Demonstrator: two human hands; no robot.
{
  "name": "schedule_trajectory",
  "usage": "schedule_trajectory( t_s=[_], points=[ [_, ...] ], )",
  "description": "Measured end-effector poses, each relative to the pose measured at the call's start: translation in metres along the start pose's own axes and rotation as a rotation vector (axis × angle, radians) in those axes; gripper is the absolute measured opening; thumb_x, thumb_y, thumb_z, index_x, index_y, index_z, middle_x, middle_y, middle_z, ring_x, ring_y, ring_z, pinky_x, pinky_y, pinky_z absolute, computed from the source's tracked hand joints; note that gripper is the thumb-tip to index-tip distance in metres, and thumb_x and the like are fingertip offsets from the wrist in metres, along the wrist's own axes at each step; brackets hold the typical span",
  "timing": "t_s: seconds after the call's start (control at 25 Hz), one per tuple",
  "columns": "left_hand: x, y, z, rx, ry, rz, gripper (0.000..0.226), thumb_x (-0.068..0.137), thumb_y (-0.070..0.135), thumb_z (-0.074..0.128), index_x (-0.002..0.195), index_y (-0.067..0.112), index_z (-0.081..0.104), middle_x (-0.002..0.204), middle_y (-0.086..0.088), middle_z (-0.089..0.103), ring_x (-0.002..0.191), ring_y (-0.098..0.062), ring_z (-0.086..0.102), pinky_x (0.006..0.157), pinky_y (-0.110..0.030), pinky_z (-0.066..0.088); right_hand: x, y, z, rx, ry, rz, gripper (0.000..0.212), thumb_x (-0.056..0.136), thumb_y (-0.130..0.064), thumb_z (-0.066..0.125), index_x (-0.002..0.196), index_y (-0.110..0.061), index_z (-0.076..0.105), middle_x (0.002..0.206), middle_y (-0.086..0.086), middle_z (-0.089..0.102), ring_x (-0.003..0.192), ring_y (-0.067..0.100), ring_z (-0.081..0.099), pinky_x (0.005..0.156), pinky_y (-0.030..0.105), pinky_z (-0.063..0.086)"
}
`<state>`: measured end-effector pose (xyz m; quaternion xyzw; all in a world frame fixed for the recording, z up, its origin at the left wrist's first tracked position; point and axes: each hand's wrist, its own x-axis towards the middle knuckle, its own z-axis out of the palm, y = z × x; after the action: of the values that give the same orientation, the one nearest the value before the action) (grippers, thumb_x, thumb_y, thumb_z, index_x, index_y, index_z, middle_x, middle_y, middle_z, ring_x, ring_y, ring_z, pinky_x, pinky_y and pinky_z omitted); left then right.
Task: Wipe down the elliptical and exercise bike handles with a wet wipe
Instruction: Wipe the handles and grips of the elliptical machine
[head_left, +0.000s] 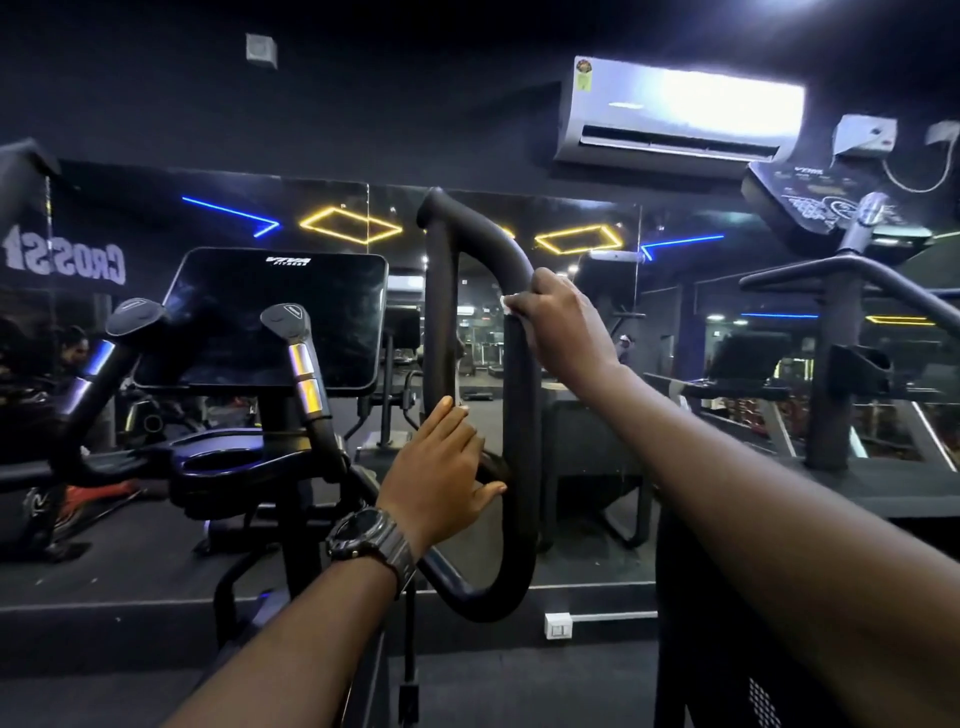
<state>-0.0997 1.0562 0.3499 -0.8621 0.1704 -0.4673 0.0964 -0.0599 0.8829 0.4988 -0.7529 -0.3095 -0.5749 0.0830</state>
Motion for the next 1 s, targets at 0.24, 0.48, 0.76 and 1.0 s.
schedule_trajectory(
  t_s=[0.24,0.48,0.76,1.0],
  points=[
    [0.001,-0.010,-0.008,-0.062,0.038,0.068,0.044,0.092,0.046,0.057,0.120,0.014,0.068,0.125,-0.001,0.064,0.135,-0.020,0.046,0.123,-0.035,0.010,-0.089,-0.036,0.002,-0.047,-0.458,-0.308,0.017,0.088,-0.019,0.064,0.099,-0.006,0.064,0.098,0.008,0.052,0.086,0.022,0.055,0.058,0.027,0.047],
    [-0.012,-0.016,-0.009,-0.096,0.067,-0.040,0.059,0.081,0.032,0.077,0.128,0.002,0.060,0.148,-0.015,0.045,0.143,-0.030,0.037,0.111,-0.044,0.042,-0.089,-0.026,0.009,-0.053,-0.329,-0.132,0.022,0.086,-0.016,0.068,0.108,-0.016,0.069,0.101,0.003,0.054,0.092,0.022,0.053,0.064,0.036,0.056],
    [-0.013,0.002,-0.015,-0.463,0.111,-0.439,0.076,0.080,0.016,0.079,0.145,0.004,0.042,0.152,-0.009,0.033,0.139,-0.025,0.038,0.114,-0.035,0.037,-0.133,-0.064,0.014,0.119,-0.359,0.101,0.021,0.088,-0.011,0.060,0.105,-0.019,0.070,0.093,0.002,0.061,0.083,0.028,0.064,0.065,0.041,0.055],
    [-0.003,-0.012,-0.011,-0.737,0.300,-0.616,0.045,0.076,0.005,0.076,0.113,0.027,0.063,0.114,-0.001,0.064,0.102,-0.021,0.065,0.089,-0.041,0.056,-0.062,-0.100,0.031,0.436,-0.138,0.382,0.014,0.094,-0.015,0.058,0.101,-0.016,0.070,0.097,0.001,0.068,0.087,0.020,0.064,0.073,0.032,0.052]
  ],
)
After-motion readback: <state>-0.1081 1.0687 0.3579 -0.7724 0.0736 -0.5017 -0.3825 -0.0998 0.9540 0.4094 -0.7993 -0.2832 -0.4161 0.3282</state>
